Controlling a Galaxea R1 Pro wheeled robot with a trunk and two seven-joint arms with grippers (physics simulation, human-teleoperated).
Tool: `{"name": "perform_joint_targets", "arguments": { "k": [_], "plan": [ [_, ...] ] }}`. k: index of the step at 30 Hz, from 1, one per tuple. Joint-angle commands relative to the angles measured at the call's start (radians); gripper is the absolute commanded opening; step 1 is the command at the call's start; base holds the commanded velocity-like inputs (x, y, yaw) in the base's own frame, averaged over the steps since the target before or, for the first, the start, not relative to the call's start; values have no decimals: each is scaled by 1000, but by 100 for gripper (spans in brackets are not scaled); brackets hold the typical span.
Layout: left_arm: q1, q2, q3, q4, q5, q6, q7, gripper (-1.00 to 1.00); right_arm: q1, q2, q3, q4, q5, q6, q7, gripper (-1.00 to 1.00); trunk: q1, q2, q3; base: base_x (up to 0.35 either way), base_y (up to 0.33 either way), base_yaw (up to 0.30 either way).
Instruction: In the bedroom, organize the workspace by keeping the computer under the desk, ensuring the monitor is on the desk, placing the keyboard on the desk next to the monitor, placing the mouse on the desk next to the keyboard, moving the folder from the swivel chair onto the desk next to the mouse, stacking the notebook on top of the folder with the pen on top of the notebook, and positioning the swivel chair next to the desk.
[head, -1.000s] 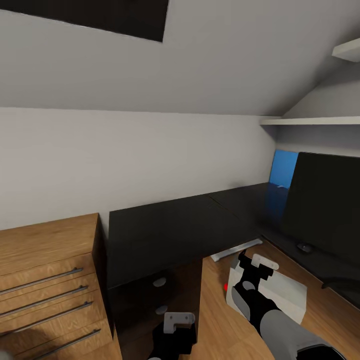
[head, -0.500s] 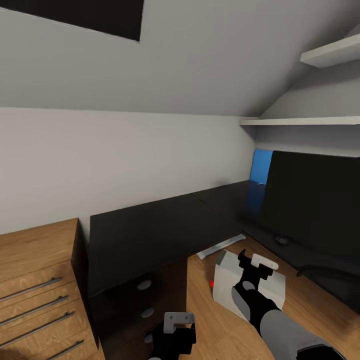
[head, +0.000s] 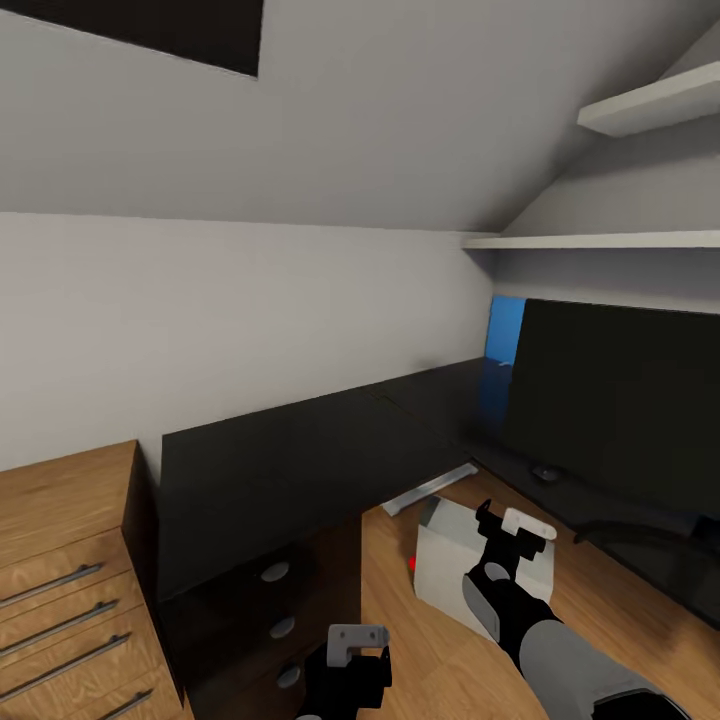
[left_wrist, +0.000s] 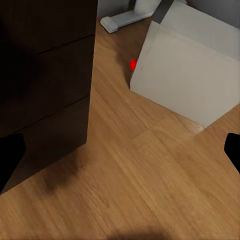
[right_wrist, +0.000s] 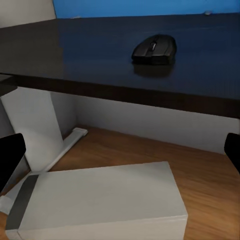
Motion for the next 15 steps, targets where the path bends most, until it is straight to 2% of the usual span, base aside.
{"name": "perform_joint_targets", "arguments": {
  "k": [1,4,7,8,10,15],
  "plan": [
    [-1,0,-1,-1,4,4,7,100,-1,-1,9,0,-10,-5,-4,100,0,-1,-1,0,0,-5],
    [-1,0,-1,-1,4,4,7,100,-1,-1,9,-2,-10,-5,-5,100,0,-1,-1,0,0,-2],
    [-1,-1,-2,-1,4,4,7,100,-1,-1,8,-1,20,-6,-7,100,0,-1,-1,0,0,0],
    [-1,-2,-3,-1,5,4,7,100,-1,-1,9,1,48,-6,-6,100,0,-1,-1,0,0,0],
    [-1,-2,-3,-1,5,4,7,100,-1,-1,9,1,72,-5,-7,100,0,-1,-1,0,0,0],
    [-1,-3,-3,-1,5,4,7,100,-1,-1,8,-1,112,-2,-9,100,0,-1,-1,0,0,0]
  ]
}}
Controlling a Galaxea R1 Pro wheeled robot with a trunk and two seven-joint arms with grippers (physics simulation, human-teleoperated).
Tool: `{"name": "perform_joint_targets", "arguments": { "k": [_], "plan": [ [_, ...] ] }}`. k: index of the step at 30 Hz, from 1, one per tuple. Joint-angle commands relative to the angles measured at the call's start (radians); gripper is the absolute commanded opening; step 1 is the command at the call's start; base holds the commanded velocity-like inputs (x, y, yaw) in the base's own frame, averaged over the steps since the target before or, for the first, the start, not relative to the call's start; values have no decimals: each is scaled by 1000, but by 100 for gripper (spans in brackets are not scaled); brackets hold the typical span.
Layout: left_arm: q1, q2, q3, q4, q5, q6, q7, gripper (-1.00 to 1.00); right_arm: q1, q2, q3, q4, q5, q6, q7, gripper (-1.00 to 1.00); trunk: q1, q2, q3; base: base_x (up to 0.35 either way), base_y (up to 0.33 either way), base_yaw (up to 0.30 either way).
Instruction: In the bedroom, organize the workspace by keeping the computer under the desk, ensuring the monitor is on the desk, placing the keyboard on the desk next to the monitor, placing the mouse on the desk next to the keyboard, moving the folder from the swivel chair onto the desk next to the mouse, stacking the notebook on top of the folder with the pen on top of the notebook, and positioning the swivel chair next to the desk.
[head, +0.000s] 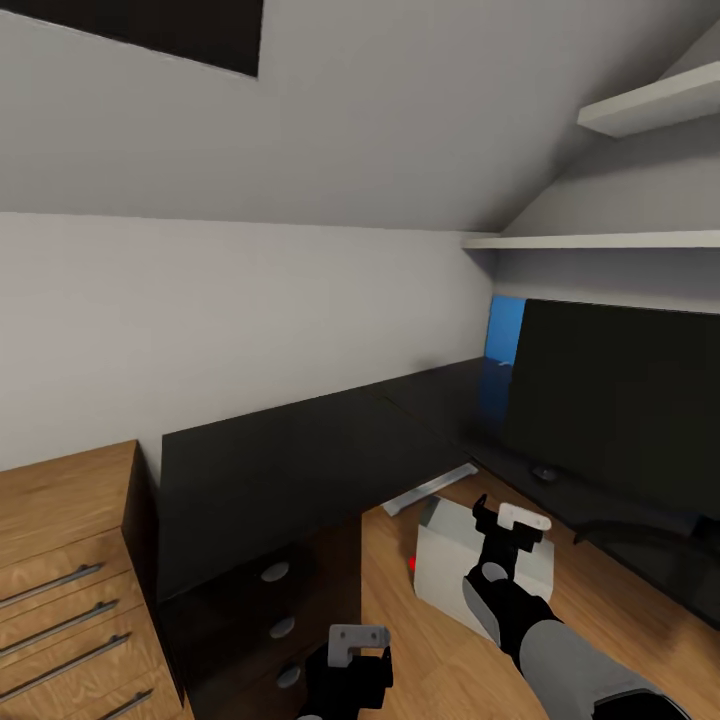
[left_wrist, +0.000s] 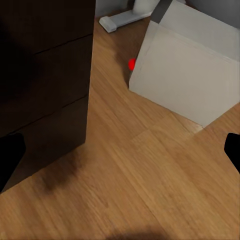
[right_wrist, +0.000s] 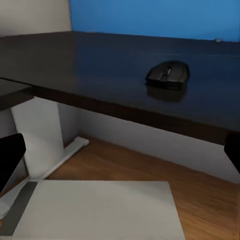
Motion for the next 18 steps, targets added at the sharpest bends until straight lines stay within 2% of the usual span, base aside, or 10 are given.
{"name": "perform_joint_targets", "arguments": {
  "k": [1,6,10,11,17,18],
  "plan": [
    [-1,0,-1,-1,4,4,7,100,-1,-1,8,0,-6,-5,-4,100,0,-1,-1,0,0,0],
    [-1,-1,-1,8,8,4,6,100,-1,-4,6,-5,10,21,-4,100,0,-1,-1,0,0,0],
    [-1,-2,-2,37,7,3,4,100,-3,-11,4,-26,12,87,-3,100,0,-1,-1,0,0,0],
    [-1,-2,-2,47,6,3,3,100,-4,-18,4,-54,13,129,-2,100,0,-1,-1,0,0,0],
    [-1,-2,-2,55,5,2,3,100,-5,-39,2,-90,13,187,-1,100,0,-1,-1,0,0,0],
    [-1,-3,-2,57,4,2,2,100,-5,-51,0,-96,11,199,0,100,0,-1,-1,0,0,0]
  ]
}}
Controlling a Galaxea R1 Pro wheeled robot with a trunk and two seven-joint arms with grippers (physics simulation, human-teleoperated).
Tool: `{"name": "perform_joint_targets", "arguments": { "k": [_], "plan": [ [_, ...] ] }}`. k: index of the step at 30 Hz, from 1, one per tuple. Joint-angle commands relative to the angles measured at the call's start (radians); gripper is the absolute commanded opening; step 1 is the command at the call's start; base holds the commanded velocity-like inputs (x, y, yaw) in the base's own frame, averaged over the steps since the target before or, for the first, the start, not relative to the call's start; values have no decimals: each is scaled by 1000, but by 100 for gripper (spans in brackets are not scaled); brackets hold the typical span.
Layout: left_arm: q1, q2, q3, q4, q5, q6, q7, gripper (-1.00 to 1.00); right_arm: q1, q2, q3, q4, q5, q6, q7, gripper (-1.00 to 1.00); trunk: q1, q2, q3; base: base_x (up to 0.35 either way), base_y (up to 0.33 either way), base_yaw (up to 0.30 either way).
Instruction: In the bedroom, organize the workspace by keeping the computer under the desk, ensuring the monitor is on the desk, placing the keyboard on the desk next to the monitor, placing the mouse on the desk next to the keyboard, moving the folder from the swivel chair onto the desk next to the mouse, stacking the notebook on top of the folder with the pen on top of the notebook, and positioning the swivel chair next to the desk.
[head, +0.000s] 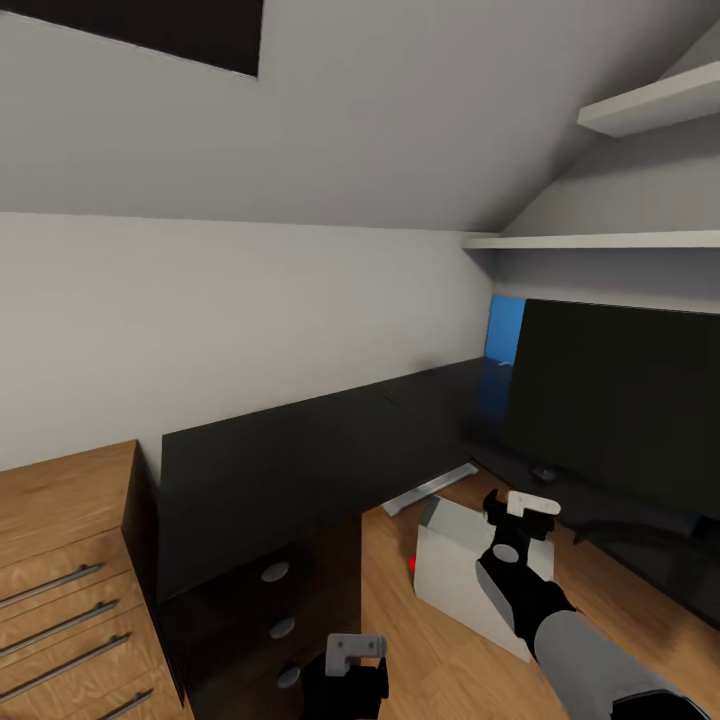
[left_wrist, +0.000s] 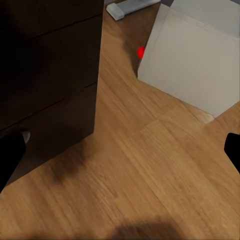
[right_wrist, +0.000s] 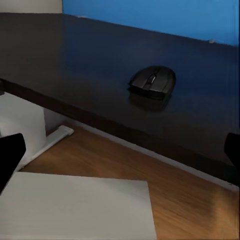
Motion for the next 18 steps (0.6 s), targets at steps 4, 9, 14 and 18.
{"name": "perform_joint_targets", "arguments": {
  "k": [4,9,14,18],
  "plan": [
    [-1,1,-2,0,4,4,7,100,-1,-21,7,-1,-12,0,-2,100,0,-1,-1,0,0,0],
    [-1,-1,-4,0,4,4,6,100,-1,-49,6,-1,-15,1,0,100,0,-1,-1,0,0,0],
    [-1,-16,-4,1,4,4,6,100,-1,-51,2,-2,-25,-1,-1,100,0,-1,-1,0,0,0],
    [-1,-25,-3,1,4,4,5,100,-1,-50,-6,-2,-57,-9,-1,100,0,-1,-1,0,0,0]
  ]
}}
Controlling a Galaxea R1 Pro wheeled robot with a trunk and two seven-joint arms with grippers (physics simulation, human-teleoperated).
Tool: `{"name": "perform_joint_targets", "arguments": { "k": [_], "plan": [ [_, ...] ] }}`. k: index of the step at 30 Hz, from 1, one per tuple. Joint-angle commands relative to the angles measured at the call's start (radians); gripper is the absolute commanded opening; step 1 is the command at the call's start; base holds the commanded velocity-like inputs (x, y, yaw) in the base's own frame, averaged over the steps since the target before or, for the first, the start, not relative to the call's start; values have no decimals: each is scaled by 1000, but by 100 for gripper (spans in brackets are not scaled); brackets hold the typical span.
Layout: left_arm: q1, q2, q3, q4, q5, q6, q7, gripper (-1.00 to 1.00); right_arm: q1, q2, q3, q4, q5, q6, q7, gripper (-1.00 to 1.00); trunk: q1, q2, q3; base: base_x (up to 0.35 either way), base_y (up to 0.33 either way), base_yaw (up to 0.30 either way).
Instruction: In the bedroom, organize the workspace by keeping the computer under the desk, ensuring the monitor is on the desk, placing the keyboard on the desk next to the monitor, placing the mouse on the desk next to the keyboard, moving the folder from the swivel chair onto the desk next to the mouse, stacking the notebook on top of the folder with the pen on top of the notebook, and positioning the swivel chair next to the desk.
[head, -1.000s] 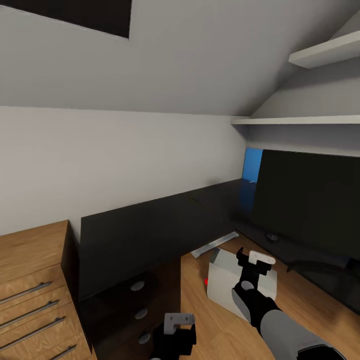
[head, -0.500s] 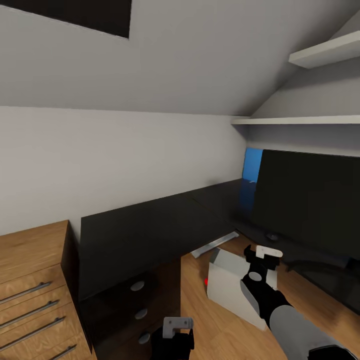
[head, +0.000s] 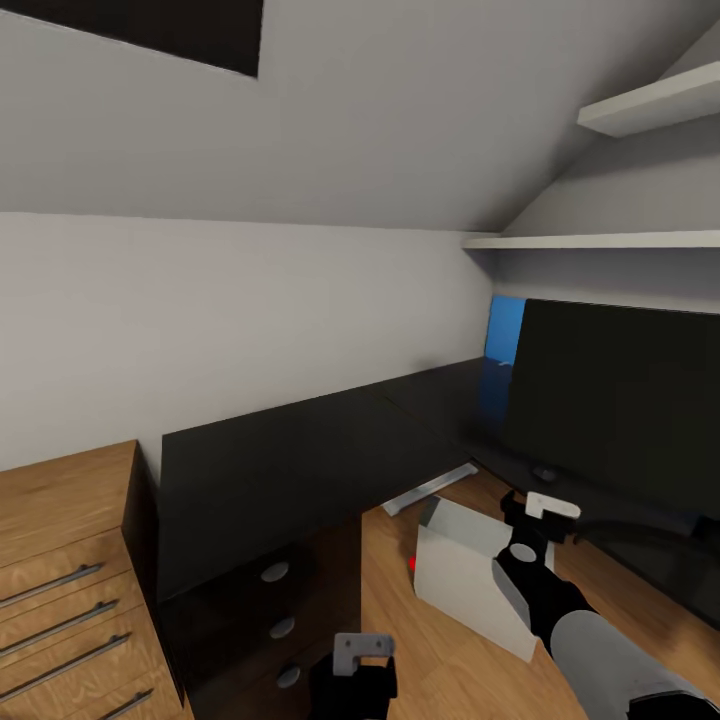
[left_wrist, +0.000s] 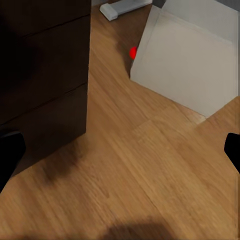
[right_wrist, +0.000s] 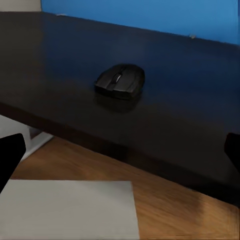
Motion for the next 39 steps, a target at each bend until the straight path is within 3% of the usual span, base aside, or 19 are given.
{"name": "perform_joint_targets", "arguments": {
  "k": [1,10,39],
  "plan": [
    [-1,-1,-1,-1,4,4,7,100,-1,-1,7,0,-20,-8,-4,100,0,-1,-1,0,0,0],
    [-1,-4,-2,-1,3,4,8,100,-1,1,2,5,-71,-40,-5,100,0,-1,-1,0,0,0],
    [-1,-4,-3,0,6,4,10,100,-1,1,4,36,-78,-47,-5,100,0,-1,-1,27,-28,0]
  ]
}}
